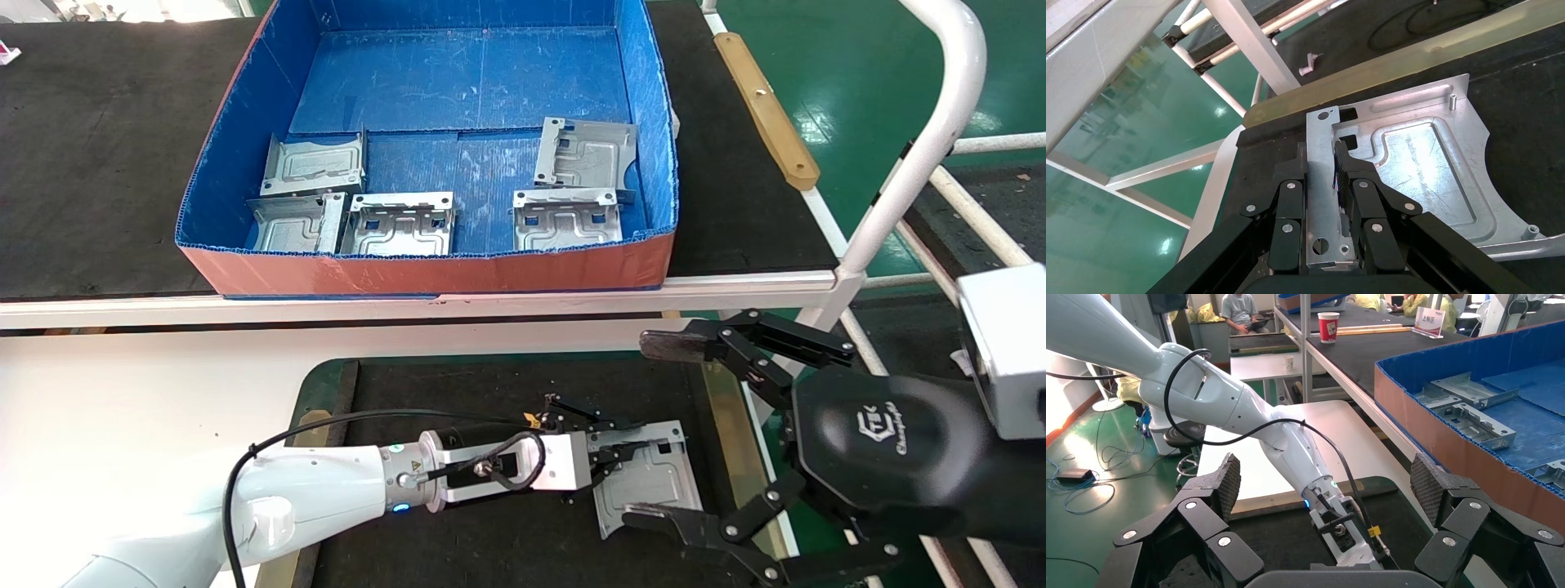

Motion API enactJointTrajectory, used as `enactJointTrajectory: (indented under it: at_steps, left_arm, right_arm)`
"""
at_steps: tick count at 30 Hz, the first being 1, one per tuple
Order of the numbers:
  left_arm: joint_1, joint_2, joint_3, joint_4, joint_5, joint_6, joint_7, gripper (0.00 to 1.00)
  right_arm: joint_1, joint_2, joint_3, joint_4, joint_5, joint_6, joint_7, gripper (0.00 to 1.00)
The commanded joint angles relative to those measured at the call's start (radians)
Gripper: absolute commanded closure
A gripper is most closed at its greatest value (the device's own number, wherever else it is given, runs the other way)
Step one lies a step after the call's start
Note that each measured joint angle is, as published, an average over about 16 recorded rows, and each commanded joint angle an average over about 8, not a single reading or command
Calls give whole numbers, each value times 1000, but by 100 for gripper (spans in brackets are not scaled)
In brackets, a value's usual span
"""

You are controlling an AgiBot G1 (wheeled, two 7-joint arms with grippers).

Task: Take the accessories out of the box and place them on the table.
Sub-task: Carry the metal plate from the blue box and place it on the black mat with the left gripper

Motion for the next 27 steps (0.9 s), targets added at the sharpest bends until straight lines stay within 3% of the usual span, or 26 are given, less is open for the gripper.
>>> enactJointTrajectory:
  at_steps: [1, 12, 13, 20, 21, 27]
  left_arm:
    - [5, 1, 12, -15, -5, -15, -8, 100]
    - [8, 4, 89, -84, -61, -121, -48, 98]
    - [8, 4, 94, -88, -65, -127, -50, 90]
    - [10, 5, 123, -109, -85, -159, -60, 5]
    - [10, 5, 125, -111, -87, -161, -61, 0]
    - [9, 5, 120, -108, -86, -157, -60, 0]
  right_arm:
    - [0, 0, 0, 0, 0, 0, 0, 0]
    - [0, 0, 0, 0, 0, 0, 0, 0]
    - [0, 0, 0, 0, 0, 0, 0, 0]
    - [0, 0, 0, 0, 0, 0, 0, 0]
    - [0, 0, 0, 0, 0, 0, 0, 0]
    - [0, 0, 0, 0, 0, 0, 0, 0]
